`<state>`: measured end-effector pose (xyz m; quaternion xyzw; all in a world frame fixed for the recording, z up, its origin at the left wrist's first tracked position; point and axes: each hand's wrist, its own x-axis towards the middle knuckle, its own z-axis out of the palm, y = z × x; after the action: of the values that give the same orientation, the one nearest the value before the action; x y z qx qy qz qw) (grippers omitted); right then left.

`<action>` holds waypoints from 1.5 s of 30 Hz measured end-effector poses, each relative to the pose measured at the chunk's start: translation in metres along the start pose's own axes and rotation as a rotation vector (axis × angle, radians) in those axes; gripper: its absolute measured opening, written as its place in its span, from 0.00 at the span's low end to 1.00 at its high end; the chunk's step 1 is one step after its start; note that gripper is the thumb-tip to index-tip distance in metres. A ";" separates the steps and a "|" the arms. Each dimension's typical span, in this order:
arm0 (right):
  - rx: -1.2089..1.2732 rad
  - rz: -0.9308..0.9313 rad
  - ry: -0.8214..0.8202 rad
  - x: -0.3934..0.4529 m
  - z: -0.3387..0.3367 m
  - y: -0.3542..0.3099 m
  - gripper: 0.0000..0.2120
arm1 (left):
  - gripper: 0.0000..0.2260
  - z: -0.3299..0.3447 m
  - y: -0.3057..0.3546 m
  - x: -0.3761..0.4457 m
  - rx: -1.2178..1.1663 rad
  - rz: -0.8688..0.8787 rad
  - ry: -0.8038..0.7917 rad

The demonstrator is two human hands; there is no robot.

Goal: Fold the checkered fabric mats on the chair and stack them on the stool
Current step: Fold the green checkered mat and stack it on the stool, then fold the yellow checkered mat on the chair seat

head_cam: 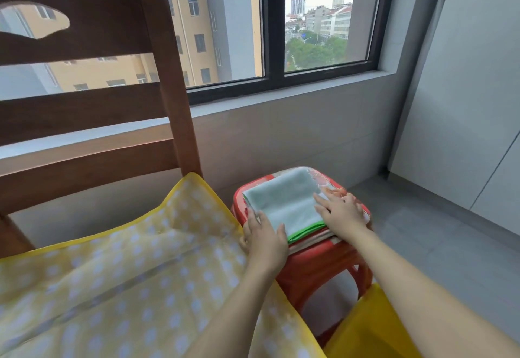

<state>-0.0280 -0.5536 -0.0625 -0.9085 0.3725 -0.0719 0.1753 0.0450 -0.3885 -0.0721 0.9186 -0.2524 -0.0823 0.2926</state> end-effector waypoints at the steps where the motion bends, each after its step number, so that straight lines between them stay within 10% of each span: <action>1: -0.038 0.000 0.010 -0.002 0.002 -0.001 0.20 | 0.28 0.000 0.000 -0.001 0.029 -0.005 -0.020; 19: 0.160 0.027 0.039 -0.047 -0.045 -0.015 0.20 | 0.27 -0.050 0.019 -0.032 -0.364 0.034 -0.147; 31: 0.447 -0.324 0.216 -0.159 -0.048 -0.088 0.14 | 0.17 -0.118 -0.014 -0.123 -0.461 0.126 0.027; 45: 0.383 -0.536 -0.242 -0.257 0.064 -0.175 0.09 | 0.12 -0.157 -0.208 -0.243 -0.070 -0.060 0.075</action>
<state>-0.0800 -0.2404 -0.0563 -0.9266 0.0769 -0.0758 0.3602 -0.0307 -0.0403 -0.0637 0.9176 -0.2103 -0.0653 0.3310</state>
